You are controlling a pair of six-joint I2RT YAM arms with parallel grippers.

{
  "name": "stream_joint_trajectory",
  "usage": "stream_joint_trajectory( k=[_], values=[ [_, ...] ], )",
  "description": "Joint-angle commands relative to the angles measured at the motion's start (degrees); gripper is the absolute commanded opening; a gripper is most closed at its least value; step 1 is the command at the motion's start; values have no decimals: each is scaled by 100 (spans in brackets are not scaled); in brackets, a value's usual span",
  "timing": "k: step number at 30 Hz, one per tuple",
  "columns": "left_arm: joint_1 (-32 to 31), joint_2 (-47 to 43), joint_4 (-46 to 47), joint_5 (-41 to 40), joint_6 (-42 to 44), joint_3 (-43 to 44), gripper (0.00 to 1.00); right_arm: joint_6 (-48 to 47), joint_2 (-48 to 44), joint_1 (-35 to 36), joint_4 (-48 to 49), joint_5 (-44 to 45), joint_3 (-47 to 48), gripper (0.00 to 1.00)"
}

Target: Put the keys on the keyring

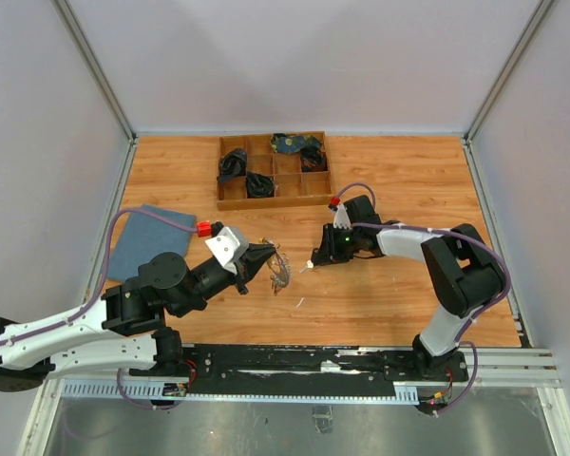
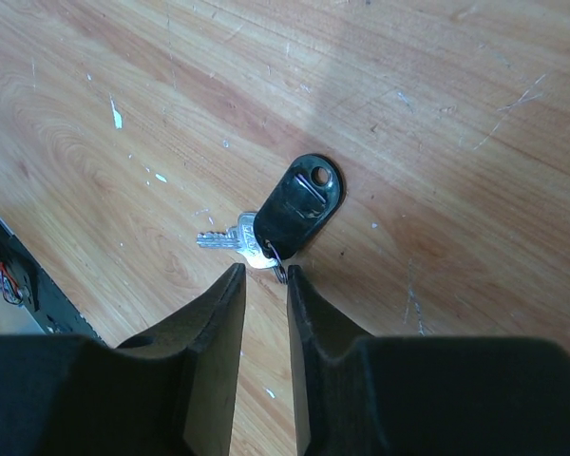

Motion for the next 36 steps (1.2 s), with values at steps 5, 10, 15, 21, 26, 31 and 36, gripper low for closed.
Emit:
stream_joint_trajectory(
  k=[5,10,15,21,26,31,36],
  values=[
    [37,-68,403,16,26,9,0,58,196,-119,84,5,-114,25],
    [33,-36,410,7,41,9,0,53,229,-128,102,10,-97,20],
    [37,-22,432,11,65,9,0,-4,189,-128,247,-74,-127,9],
    [30,-31,450,20,81,40,0,-415,-494,-127,421,113,-286,1],
    [37,-7,542,39,48,69,0,-925,-1659,-128,584,321,-536,1],
    [35,43,552,20,-75,134,1,-1618,-2857,-128,584,402,-740,0],
    [36,48,621,35,-158,154,0,-2094,-4192,-119,1054,614,-1198,0]
  ],
)
